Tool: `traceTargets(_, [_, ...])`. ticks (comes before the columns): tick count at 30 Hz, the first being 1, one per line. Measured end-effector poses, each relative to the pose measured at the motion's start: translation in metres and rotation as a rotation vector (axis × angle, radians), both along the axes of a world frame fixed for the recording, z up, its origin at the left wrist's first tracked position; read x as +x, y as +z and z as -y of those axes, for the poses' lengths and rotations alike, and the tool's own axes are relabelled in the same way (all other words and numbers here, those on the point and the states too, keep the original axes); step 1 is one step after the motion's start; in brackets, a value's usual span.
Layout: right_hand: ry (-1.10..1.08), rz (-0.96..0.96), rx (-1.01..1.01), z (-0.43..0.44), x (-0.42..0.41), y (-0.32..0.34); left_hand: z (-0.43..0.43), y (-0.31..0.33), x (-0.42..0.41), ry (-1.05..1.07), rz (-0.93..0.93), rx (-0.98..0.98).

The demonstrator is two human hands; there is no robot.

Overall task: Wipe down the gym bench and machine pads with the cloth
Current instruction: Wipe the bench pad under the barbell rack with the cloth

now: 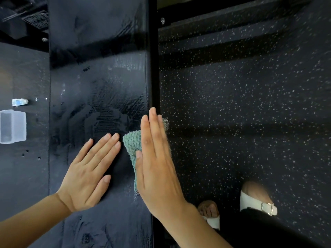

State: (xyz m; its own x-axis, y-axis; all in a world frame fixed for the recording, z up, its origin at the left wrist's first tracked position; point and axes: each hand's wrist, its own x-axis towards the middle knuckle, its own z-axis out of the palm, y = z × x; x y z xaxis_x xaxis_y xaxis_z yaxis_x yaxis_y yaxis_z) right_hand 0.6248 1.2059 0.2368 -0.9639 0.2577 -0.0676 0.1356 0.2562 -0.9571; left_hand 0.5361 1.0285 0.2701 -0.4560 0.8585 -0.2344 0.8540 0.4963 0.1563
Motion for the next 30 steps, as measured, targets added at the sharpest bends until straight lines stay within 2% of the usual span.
traceTargets(8, [-0.046, -0.027, 0.001, -0.029, -0.065, -0.006, -0.001, -0.001, 0.001, 0.009, 0.008, -0.003])
traceTargets(15, [0.027, -0.085, 0.050, -0.020, -0.033, -0.006, -0.004, 0.007, -0.014, -0.048, 0.011, -0.065])
traceTargets(19, [0.041, -0.091, 0.073, -0.010, -0.015, -0.007, -0.034, 0.003, -0.047, 0.017, 0.005, 0.005])
traceTargets(24, [0.024, -0.138, 0.076, -0.014, -0.027, -0.013, -0.039, 0.003, -0.067, -0.060, -0.023, -0.018])
traceTargets(30, [0.063, -0.152, 0.052, -0.030, -0.053, -0.015, -0.068, 0.003, -0.100, -0.027, -0.011, 0.043])
